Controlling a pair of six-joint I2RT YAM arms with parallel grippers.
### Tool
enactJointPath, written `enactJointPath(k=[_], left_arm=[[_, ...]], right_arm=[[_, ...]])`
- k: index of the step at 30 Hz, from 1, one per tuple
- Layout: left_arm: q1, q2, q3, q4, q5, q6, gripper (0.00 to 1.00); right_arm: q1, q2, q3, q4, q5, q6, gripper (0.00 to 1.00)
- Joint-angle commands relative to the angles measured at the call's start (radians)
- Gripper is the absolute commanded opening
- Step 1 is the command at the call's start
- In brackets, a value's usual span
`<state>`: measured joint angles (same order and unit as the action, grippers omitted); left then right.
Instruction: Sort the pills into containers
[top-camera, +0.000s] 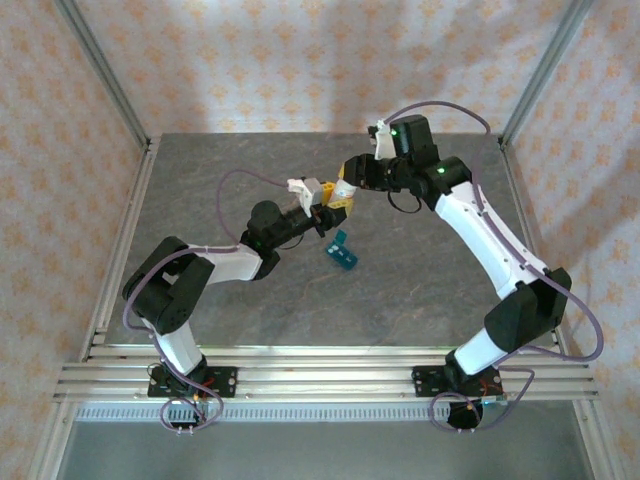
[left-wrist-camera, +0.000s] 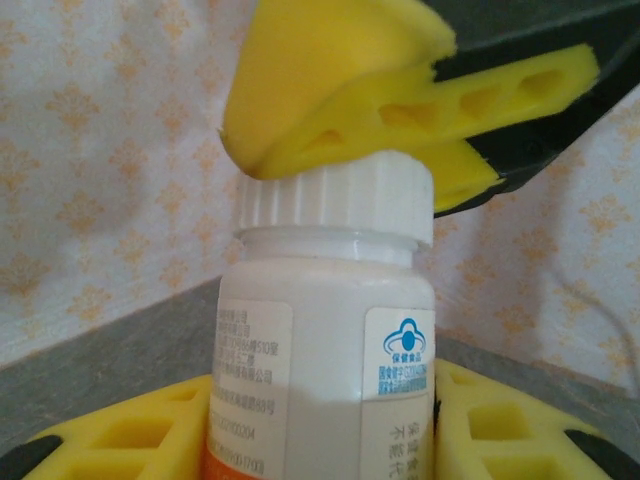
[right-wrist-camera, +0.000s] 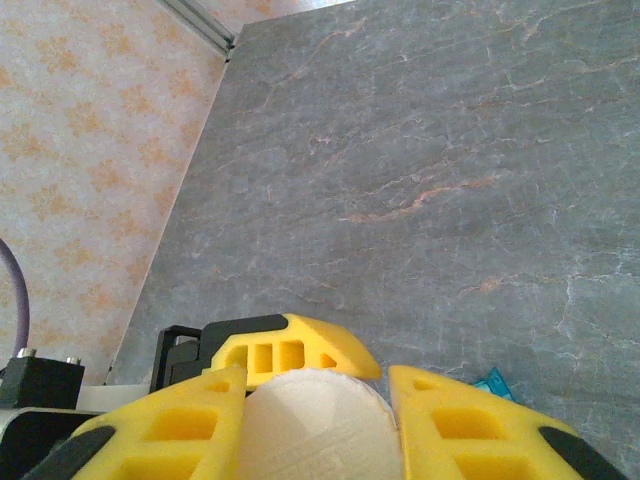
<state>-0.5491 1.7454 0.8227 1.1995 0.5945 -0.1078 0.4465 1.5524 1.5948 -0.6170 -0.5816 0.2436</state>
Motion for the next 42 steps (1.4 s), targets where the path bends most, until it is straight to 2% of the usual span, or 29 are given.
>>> enactJointPath(k=[1, 12, 30, 42], left_arm=[[-0.002, -0.017, 0.045, 0.081, -0.005, -0.005, 0.0], [-0.003, -0.017, 0.054, 0.081, -0.004, -0.009, 0.0], [-0.003, -0.016, 0.04, 0.078, -0.017, 0.013, 0.0], [-0.005, -0.029, 0.038, 0.08, -0.064, 0.058, 0.0]], right_arm=[[0.033, -0.023, -0.019, -0.023, -0.027, 0.001, 0.3], [0.043, -0.03, -0.077, 0.008, -0.001, 0.012, 0.3], [0.092, -0.005, -0.122, 0.023, 0.112, 0.079, 0.3], [0.113, 0.013, -0.132, 0.033, 0.178, 0.149, 0.3]])
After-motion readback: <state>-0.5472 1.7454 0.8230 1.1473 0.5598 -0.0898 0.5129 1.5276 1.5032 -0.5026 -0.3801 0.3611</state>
